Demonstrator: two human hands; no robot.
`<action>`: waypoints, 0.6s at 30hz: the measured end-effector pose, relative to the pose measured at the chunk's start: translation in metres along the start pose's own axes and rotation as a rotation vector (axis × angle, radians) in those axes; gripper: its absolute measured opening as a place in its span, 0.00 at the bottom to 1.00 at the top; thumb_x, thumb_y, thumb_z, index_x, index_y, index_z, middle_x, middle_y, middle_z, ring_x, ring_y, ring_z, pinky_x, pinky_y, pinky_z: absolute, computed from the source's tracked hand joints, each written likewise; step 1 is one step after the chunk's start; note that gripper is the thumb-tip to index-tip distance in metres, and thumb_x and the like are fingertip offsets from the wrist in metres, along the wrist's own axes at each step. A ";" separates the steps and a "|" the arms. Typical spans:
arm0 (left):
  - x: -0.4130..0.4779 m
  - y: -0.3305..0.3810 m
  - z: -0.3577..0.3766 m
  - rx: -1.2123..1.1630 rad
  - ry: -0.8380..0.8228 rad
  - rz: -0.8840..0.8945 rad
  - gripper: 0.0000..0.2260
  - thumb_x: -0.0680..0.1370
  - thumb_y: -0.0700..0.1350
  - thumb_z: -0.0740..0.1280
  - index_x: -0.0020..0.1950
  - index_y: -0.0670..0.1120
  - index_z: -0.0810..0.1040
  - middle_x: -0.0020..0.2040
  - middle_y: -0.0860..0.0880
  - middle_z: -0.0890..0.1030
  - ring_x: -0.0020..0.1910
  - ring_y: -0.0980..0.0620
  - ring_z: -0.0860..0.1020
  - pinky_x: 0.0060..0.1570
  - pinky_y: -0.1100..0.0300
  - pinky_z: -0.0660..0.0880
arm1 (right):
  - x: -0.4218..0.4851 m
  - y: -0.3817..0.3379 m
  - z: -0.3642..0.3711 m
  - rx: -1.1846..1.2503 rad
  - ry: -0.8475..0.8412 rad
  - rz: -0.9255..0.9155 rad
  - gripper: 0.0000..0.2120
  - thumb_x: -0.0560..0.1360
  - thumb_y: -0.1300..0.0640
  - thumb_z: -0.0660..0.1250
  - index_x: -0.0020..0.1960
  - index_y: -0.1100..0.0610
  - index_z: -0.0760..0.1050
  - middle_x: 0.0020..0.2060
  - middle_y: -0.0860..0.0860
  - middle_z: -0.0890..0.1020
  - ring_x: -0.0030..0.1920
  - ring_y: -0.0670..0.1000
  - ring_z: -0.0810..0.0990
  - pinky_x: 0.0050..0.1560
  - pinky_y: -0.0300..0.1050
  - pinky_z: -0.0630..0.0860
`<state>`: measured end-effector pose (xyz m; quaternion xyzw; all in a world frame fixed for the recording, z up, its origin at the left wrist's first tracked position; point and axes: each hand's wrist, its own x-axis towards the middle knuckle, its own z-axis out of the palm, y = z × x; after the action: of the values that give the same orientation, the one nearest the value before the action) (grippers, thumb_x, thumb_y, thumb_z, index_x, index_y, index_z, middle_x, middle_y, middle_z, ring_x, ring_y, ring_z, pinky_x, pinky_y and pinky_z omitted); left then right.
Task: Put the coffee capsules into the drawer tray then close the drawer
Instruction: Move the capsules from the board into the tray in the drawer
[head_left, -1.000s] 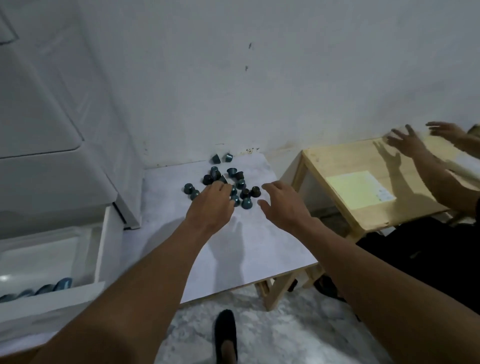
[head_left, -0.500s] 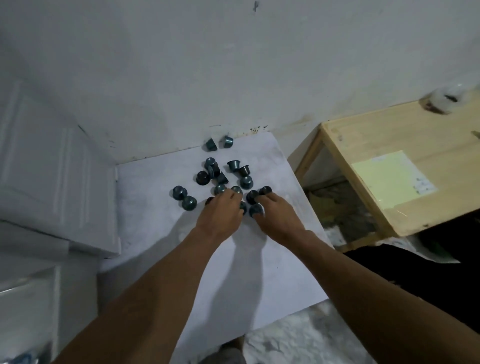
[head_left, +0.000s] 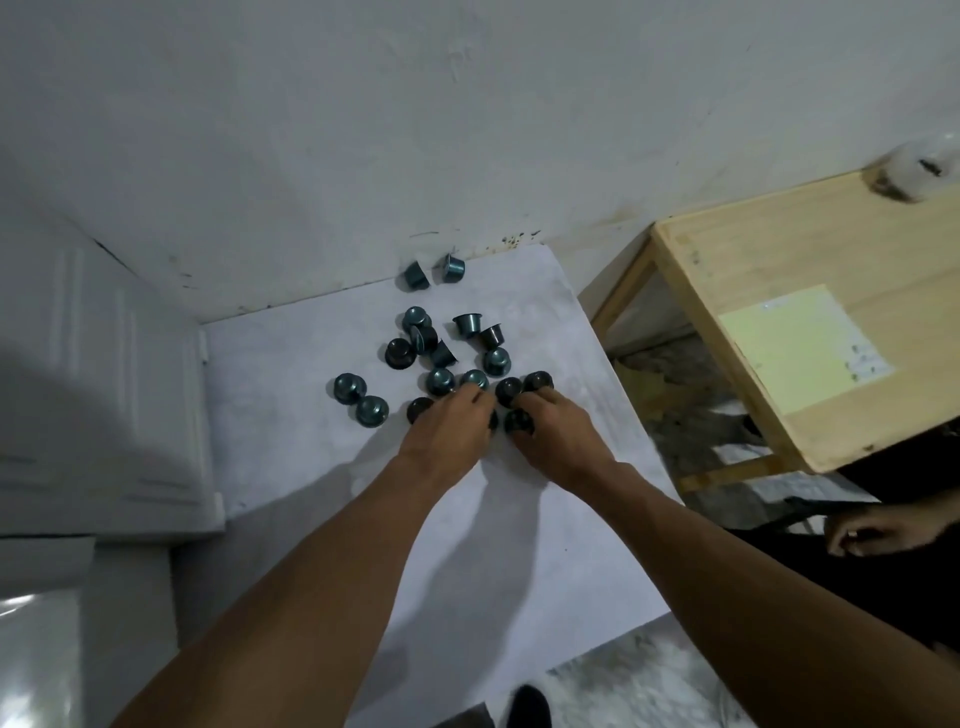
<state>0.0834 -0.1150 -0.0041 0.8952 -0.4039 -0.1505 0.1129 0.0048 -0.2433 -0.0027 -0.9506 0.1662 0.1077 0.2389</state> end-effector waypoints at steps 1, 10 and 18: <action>0.000 0.000 -0.001 -0.002 0.006 -0.001 0.10 0.78 0.43 0.62 0.58 0.43 0.73 0.58 0.46 0.73 0.52 0.44 0.77 0.45 0.52 0.74 | 0.000 0.000 -0.002 0.006 0.003 0.006 0.14 0.77 0.56 0.61 0.61 0.57 0.74 0.56 0.58 0.77 0.52 0.60 0.77 0.52 0.50 0.76; -0.019 0.017 -0.030 -0.057 0.109 -0.070 0.07 0.77 0.42 0.61 0.54 0.44 0.72 0.52 0.46 0.77 0.50 0.43 0.76 0.41 0.53 0.71 | -0.017 -0.007 -0.036 0.014 0.068 -0.043 0.08 0.75 0.55 0.64 0.53 0.57 0.74 0.47 0.54 0.77 0.45 0.57 0.76 0.42 0.44 0.68; -0.071 0.056 -0.046 -0.132 0.189 -0.168 0.19 0.75 0.38 0.61 0.65 0.49 0.71 0.55 0.44 0.69 0.49 0.42 0.75 0.52 0.51 0.75 | -0.061 -0.012 -0.061 0.029 0.125 -0.203 0.15 0.75 0.59 0.62 0.61 0.52 0.72 0.48 0.53 0.74 0.45 0.56 0.75 0.45 0.44 0.72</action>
<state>0.0169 -0.0932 0.0697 0.9267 -0.3045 -0.1005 0.1960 -0.0390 -0.2474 0.0721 -0.9639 0.0852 0.0212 0.2514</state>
